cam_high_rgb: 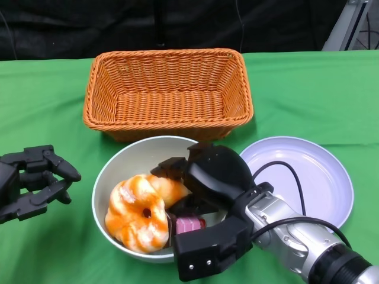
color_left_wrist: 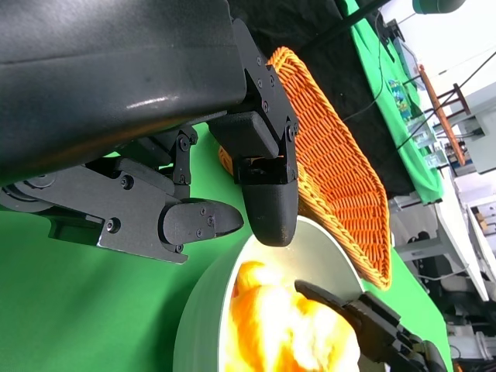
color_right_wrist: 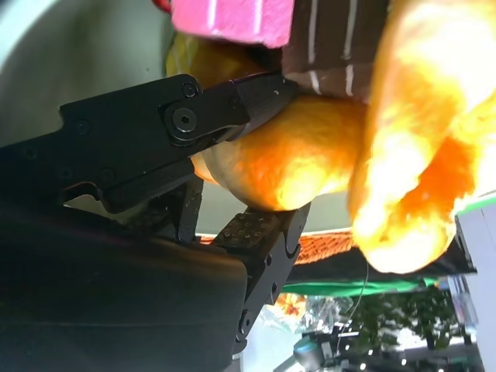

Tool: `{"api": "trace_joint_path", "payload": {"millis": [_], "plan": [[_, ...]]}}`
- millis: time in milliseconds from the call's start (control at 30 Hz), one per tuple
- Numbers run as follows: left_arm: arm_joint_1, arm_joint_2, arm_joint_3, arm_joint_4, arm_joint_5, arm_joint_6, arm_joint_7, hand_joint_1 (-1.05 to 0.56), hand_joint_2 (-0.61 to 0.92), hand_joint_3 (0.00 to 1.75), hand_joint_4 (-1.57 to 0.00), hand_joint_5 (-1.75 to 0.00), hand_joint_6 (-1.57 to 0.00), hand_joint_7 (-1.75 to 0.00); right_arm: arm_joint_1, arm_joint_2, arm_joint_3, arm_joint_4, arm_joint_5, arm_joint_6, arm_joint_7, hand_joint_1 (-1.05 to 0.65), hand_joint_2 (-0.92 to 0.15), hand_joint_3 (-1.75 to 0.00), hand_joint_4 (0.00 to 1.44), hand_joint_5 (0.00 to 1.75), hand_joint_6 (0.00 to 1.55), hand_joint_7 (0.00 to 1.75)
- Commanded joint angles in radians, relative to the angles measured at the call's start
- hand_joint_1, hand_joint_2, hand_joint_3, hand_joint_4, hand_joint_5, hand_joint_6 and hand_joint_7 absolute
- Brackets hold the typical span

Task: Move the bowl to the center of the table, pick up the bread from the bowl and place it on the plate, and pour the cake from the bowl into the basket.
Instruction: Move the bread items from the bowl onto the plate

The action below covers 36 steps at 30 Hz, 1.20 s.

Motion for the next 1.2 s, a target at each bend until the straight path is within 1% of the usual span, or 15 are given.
{"api": "trace_joint_path", "payload": {"millis": [33, 133, 200, 233, 267, 400, 500, 700, 800, 867, 933, 1000, 1067, 1133, 1200], "plan": [[-0.005, 0.015, -0.002, 0.001, 0.014, -0.01, 0.016, -0.1, 0.92, 0.38, -0.76, -1.33, -0.79, -1.08, 0.005, -0.023, -0.041, -0.008, 0.042, -0.038, -0.04, -0.3, -0.92, -0.03, 0.56, 1.57, 0.61, 1.08], [-0.007, 0.014, -0.004, 0.007, 0.018, -0.013, 0.022, -0.09, 0.92, 0.38, -0.76, -1.33, -0.79, -1.08, 0.007, -0.033, -0.091, -0.056, 0.089, -0.073, -0.059, -0.27, -0.92, -0.03, 0.53, 1.55, 0.6, 1.09], [-0.008, 0.013, -0.005, 0.008, 0.022, -0.015, 0.024, -0.09, 0.92, 0.37, -0.76, -1.33, -0.79, -1.08, 0.015, -0.043, -0.111, -0.095, 0.102, -0.081, -0.054, -0.26, -0.92, -0.02, 0.56, 1.51, 0.67, 0.99], [-0.008, 0.013, -0.005, 0.008, 0.024, -0.016, 0.025, -0.09, 0.92, 0.37, -0.75, -1.33, -0.78, -1.08, 0.02, -0.048, -0.118, -0.117, 0.107, -0.078, -0.043, -0.26, -0.92, -0.03, 0.56, 1.5, 0.72, 0.89], [-0.008, 0.013, -0.005, 0.008, 0.025, -0.016, 0.026, -0.09, 0.92, 0.37, -0.75, -1.33, -0.78, -1.09, 0.025, -0.051, -0.123, -0.132, 0.109, -0.075, -0.035, -0.26, -0.92, -0.03, 0.57, 1.49, 0.74, 0.84], [-0.008, 0.013, -0.008, 0.007, 0.03, -0.015, 0.032, -0.1, 0.92, 0.36, -0.74, -1.34, -0.77, -1.1, 0.052, -0.065, -0.141, -0.187, 0.126, -0.086, -0.02, -0.24, -0.91, -0.01, 0.62, 1.42, 0.82, 0.71], [-0.008, 0.013, -0.01, 0.008, 0.033, -0.017, 0.036, -0.11, 0.92, 0.36, -0.73, -1.33, -0.77, -1.1, 0.078, -0.078, -0.156, -0.234, 0.144, -0.101, -0.003, -0.23, -0.91, 0.0, 0.65, 1.39, 0.86, 0.66], [-0.008, 0.014, -0.013, 0.007, 0.035, -0.016, 0.041, -0.11, 0.92, 0.35, -0.72, -1.33, -0.77, -1.09, 0.101, -0.079, -0.172, -0.269, 0.158, -0.106, 0.021, -0.23, -0.91, 0.0, 0.67, 1.38, 0.88, 0.62], [-0.016, 0.011, -0.018, 0.017, 0.047, -0.017, 0.054, -0.1, 0.92, 0.35, -0.73, -1.33, -0.77, -1.09, 0.263, -0.165, -0.24, -0.536, 0.253, -0.118, 0.133, -0.2, -0.91, 0.0, 0.66, 1.4, 0.89, 0.63], [-0.023, 0.008, -0.02, 0.023, 0.051, -0.016, 0.062, -0.09, 0.92, 0.35, -0.74, -1.33, -0.78, -1.09, 0.332, -0.201, -0.273, -0.647, 0.281, -0.112, 0.185, -0.19, -0.9, 0.0, 0.66, 1.39, 0.89, 0.64], [-0.026, 0.008, -0.023, 0.026, 0.055, -0.016, 0.069, -0.1, 0.92, 0.35, -0.75, -1.34, -0.78, -1.08, 0.365, -0.214, -0.293, -0.701, 0.291, -0.105, 0.216, -0.16, -0.89, 0.0, 0.67, 1.39, 0.89, 0.66], [-0.028, 0.008, -0.023, 0.028, 0.057, -0.017, 0.071, -0.11, 0.92, 0.36, -0.76, -1.34, -0.78, -1.08, 0.378, -0.213, -0.302, -0.722, 0.293, -0.098, 0.235, -0.16, -0.89, 0.0, 0.67, 1.39, 0.89, 0.66], [-0.041, 0.006, -0.025, 0.046, 0.067, -0.02, 0.079, -0.11, 0.92, 0.35, -0.75, -1.34, -0.78, -1.08, 0.447, -0.252, -0.359, -0.779, 0.325, -0.111, 0.249, -0.13, -0.88, 0.0, 0.69, 1.4, 0.89, 0.67], [-0.05, 0.005, -0.027, 0.059, 0.071, -0.022, 0.083, -0.11, 0.92, 0.35, -0.75, -1.34, -0.78, -1.08, 0.497, -0.277, -0.403, -0.811, 0.349, -0.119, 0.26, -0.11, -0.87, 0.0, 0.69, 1.41, 0.89, 0.68], [-0.056, 0.005, -0.027, 0.07, 0.07, -0.023, 0.085, -0.12, 0.91, 0.35, -0.74, -1.33, -0.79, -1.08, 0.533, -0.291, -0.439, -0.822, 0.363, -0.122, 0.262, -0.06, -0.86, 0.0, 0.7, 1.37, 0.88, 0.69]]}}
